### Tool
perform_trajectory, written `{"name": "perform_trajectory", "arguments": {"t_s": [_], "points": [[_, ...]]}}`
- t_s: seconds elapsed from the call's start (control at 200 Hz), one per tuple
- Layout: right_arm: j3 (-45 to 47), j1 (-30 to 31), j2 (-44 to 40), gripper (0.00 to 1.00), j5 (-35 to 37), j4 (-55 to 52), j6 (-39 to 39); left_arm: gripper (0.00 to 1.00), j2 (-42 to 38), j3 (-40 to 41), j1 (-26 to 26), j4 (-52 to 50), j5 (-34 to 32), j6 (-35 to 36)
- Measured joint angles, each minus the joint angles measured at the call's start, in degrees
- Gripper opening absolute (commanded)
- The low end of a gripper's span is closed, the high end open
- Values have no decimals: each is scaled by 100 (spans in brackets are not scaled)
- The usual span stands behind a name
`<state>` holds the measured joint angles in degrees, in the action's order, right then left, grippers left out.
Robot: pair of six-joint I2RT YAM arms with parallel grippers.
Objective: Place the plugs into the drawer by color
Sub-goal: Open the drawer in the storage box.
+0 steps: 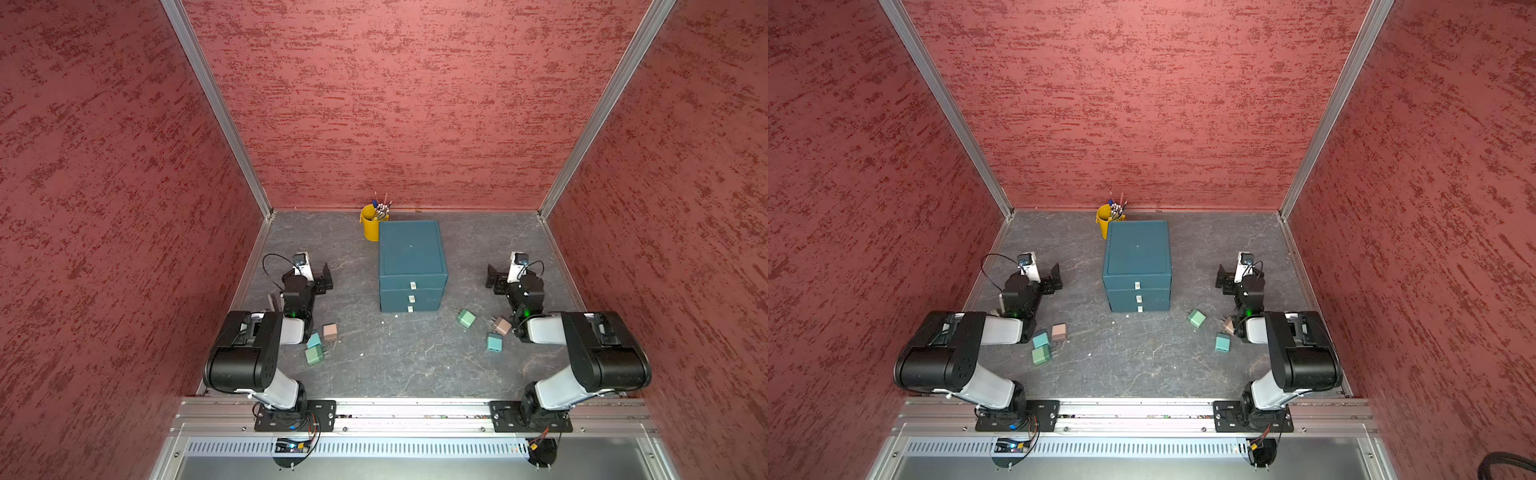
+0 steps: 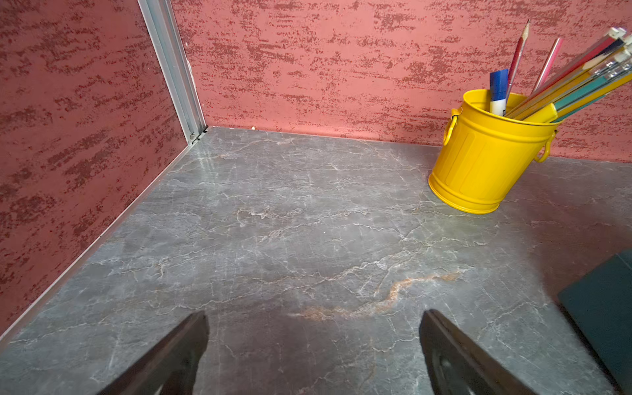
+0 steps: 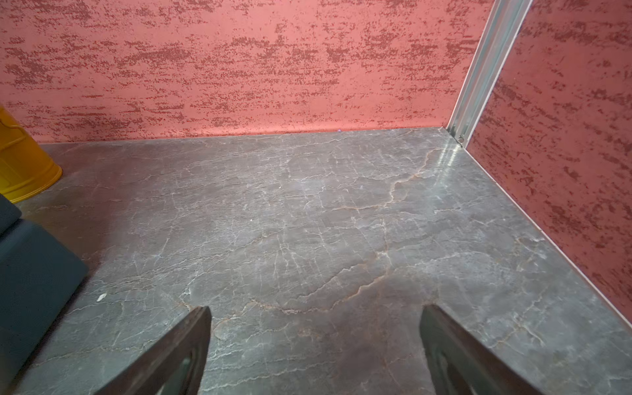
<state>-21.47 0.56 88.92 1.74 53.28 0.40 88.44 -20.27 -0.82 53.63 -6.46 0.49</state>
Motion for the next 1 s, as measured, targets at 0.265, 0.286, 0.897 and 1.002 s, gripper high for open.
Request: {"name": "perform_trajectory", "arguments": {"t_s": [0.265, 0.286, 0.897, 1.002], "points": [[0, 0, 0, 98, 0, 0, 0, 100, 2, 0, -50, 70, -98, 4], [0, 0, 0, 98, 0, 0, 0, 100, 0, 0, -57, 79, -105, 4], [164, 13, -1939, 98, 474, -1401, 315, 100, -358, -68, -96, -485, -173, 50], [-372, 15, -3814, 98, 828, -2850, 1073, 100, -1073, -699, -411, -1644, -533, 96]]}}
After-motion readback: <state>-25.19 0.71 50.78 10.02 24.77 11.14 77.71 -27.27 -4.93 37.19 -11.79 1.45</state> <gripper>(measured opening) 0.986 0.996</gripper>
